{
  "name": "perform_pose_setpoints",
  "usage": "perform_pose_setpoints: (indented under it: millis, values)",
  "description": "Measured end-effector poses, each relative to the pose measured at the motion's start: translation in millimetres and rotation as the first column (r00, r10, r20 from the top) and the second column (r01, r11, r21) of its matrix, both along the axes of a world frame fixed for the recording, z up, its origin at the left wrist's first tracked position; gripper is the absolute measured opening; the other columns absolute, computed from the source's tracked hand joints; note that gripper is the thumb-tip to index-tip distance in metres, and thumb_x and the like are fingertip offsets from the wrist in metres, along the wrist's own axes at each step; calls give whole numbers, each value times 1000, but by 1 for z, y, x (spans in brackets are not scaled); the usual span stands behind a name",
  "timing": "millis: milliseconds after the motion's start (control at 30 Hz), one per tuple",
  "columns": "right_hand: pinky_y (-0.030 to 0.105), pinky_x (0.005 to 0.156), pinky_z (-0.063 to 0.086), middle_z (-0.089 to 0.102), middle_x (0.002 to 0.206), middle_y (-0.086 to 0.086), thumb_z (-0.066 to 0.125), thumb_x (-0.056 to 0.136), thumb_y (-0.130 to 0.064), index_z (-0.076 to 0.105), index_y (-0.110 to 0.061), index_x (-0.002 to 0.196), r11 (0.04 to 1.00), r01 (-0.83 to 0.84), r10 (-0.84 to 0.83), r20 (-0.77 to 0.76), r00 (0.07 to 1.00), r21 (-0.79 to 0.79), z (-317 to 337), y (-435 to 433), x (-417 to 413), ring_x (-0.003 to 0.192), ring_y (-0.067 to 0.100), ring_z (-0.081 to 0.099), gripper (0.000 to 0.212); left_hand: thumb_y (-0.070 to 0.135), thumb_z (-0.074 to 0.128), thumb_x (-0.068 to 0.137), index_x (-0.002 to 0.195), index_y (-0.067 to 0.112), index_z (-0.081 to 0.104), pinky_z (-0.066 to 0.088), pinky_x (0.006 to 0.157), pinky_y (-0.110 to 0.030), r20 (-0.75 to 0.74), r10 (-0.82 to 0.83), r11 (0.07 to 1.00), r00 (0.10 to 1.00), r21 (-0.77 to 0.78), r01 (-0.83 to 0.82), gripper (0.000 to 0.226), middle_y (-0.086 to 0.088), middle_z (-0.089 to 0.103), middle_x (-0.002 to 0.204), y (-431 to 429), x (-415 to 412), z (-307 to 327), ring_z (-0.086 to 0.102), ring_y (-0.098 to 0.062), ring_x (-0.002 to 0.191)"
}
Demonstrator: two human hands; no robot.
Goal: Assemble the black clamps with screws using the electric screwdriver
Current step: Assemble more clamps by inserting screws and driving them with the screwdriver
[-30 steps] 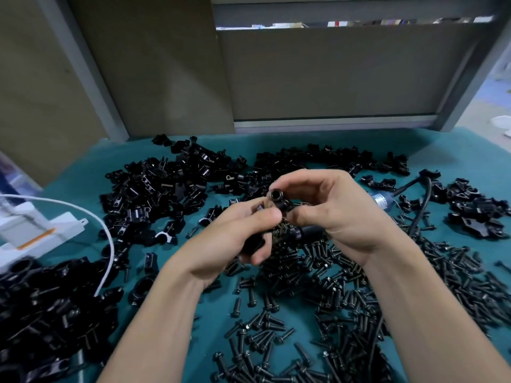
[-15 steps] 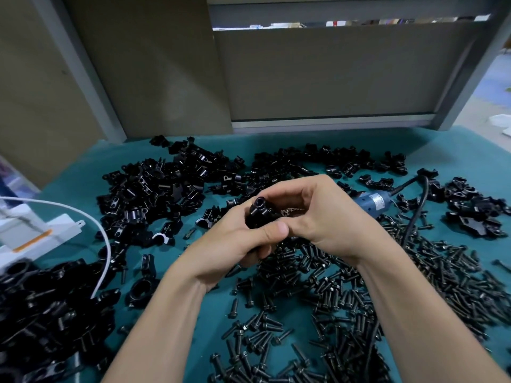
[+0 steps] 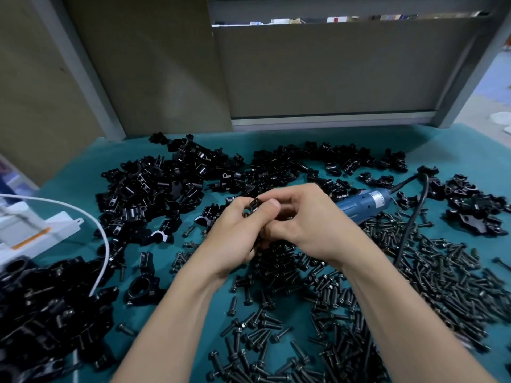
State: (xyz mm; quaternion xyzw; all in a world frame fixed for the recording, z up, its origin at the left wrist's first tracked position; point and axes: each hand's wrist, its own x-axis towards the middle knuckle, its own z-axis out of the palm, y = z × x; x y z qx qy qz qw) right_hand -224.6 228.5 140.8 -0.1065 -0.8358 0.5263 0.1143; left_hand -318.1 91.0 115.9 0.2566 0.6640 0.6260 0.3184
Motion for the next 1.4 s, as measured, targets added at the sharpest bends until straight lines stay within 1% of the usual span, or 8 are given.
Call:
perform_pose_setpoints:
  millis: [400,533,667,767,900,1033,1267,1400]
  values:
    - [24,89,59,79,93,-18,90,76,-19,79,-38,109,964,262,-257,-101,961,48,-2,4,-5,89,-5,72,39,28,66,101,96,20,73,32,42,-16,261,157,963,953,174,-207,12,6,63,73,12,10,8,48,-5,52]
    - [8,81,52,77,95,-25,84,83,-17,78,-40,113,956,279,-261,-166,951,94,-2,-3,-5,91,-11,69,38,28,54,109,110,20,66,35,42,-16,91,242,963,966,101,-251,14,10,67,75,11,11,11,49,-6,50]
    - [25,103,52,75,117,-20,83,87,-27,76,-38,119,940,340,-332,-206,920,5,-4,-1,-9,112,-8,65,35,64,46,95,102,38,66,42,70,-32,-177,268,959,947,-43,-280,34,7,74,106,10,8,8,51,-15,65]
    - [39,104,54,78,113,-12,85,84,-26,77,-35,114,971,199,-218,-159,963,-129,-7,0,-8,112,4,70,32,75,41,85,97,39,67,42,59,-34,-217,192,979,957,-19,-201,46,17,69,86,9,9,8,49,-9,56]
    - [24,69,56,80,88,-10,83,87,-25,81,-31,111,978,167,-183,-134,974,-122,-3,0,-5,72,0,71,25,82,36,79,93,40,62,45,60,-33,-334,148,982,931,-58,-177,51,15,70,83,5,8,10,54,-8,57]
    - [23,43,46,76,78,-14,76,92,-19,79,-46,91,909,337,-318,-117,941,245,3,-14,-6,54,10,65,27,61,33,90,84,25,57,37,59,-37,-514,181,950,839,-128,-284,44,11,64,69,9,14,9,57,-6,64]
    - [20,64,58,77,96,-11,65,96,-16,77,-37,116,935,204,-208,-15,978,290,14,-20,-1,76,8,73,31,35,44,97,67,22,54,35,48,-19,-555,259,931,791,-75,-358,34,14,58,58,6,6,7,53,-3,57]
    - [11,53,52,70,62,-16,70,93,-17,79,-34,85,901,287,-287,-49,957,325,21,-5,10,55,-2,66,20,51,46,88,85,31,62,40,62,-37,-417,212,950,884,-125,-287,26,-3,72,73,5,-2,6,53,-22,58]
